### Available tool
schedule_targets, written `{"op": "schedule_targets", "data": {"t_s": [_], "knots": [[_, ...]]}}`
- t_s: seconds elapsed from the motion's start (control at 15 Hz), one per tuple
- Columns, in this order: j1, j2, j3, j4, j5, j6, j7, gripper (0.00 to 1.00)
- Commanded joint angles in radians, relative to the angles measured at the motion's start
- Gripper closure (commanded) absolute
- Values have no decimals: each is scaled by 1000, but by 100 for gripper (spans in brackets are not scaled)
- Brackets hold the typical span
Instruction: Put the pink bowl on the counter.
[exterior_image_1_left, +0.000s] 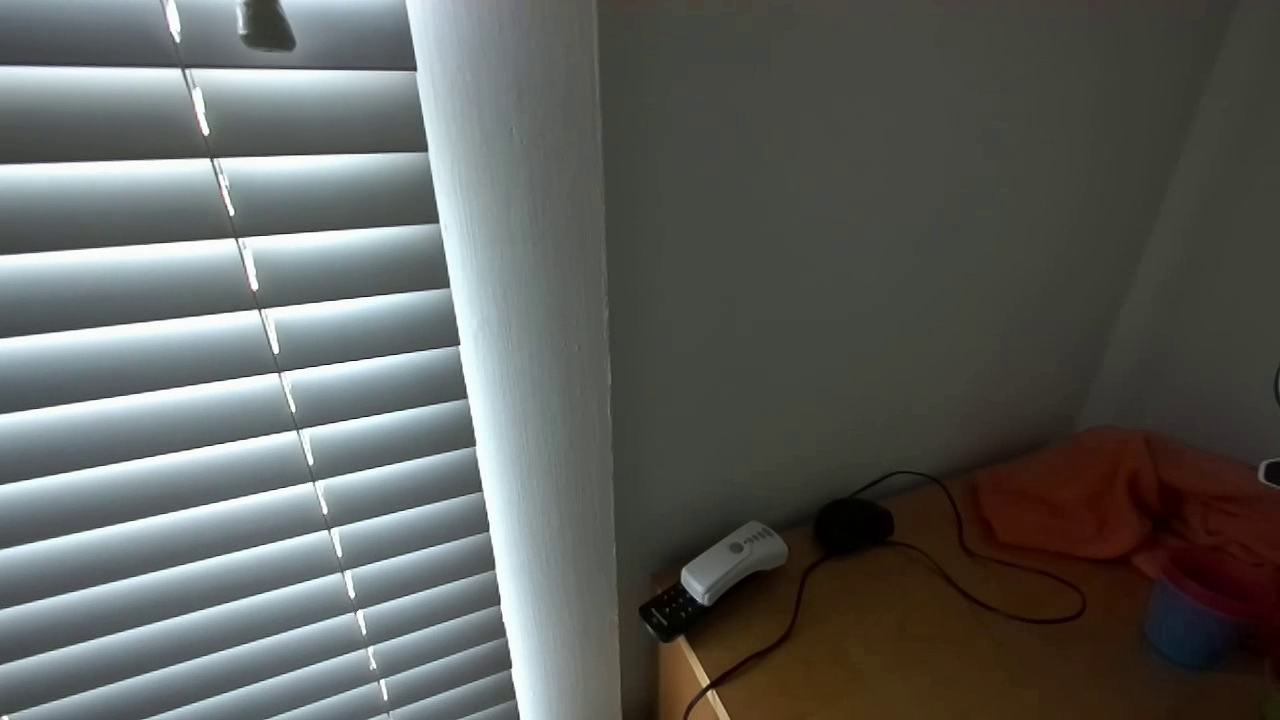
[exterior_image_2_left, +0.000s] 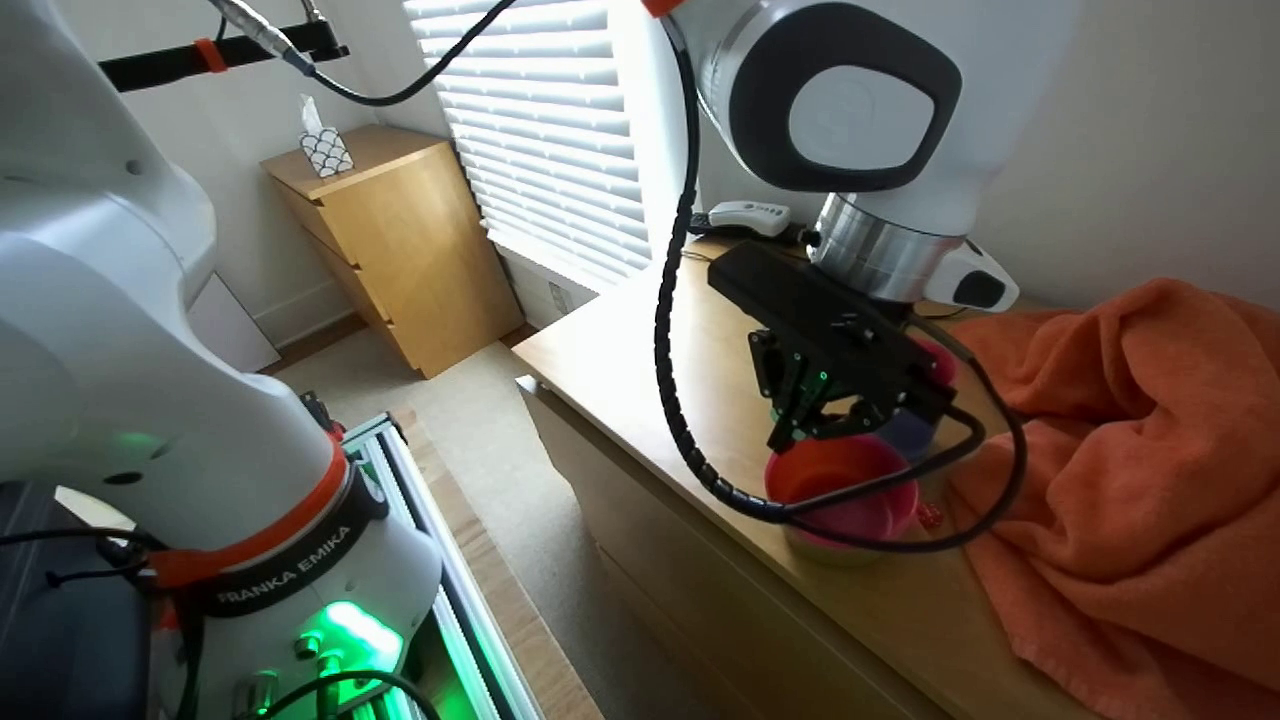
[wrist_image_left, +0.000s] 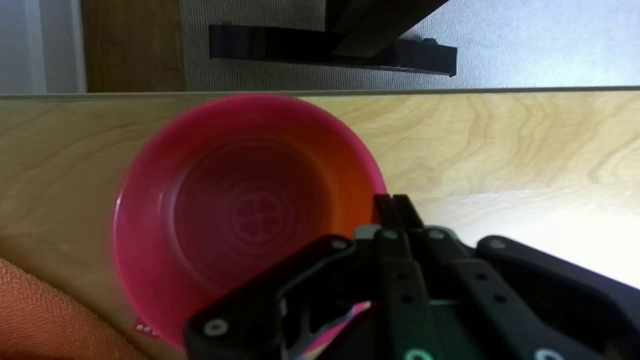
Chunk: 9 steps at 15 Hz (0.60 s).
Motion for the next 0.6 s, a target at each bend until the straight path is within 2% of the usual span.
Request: {"op": "schedule_targets", "data": {"t_s": [0.0,0.33,0.53], "knots": [[-13,-2,13,7,7,-29,-7,100],[-5,-37,7,-1,-13,-51,54,99],[-4,-43,4,16,-12,-107,95,99]]}}
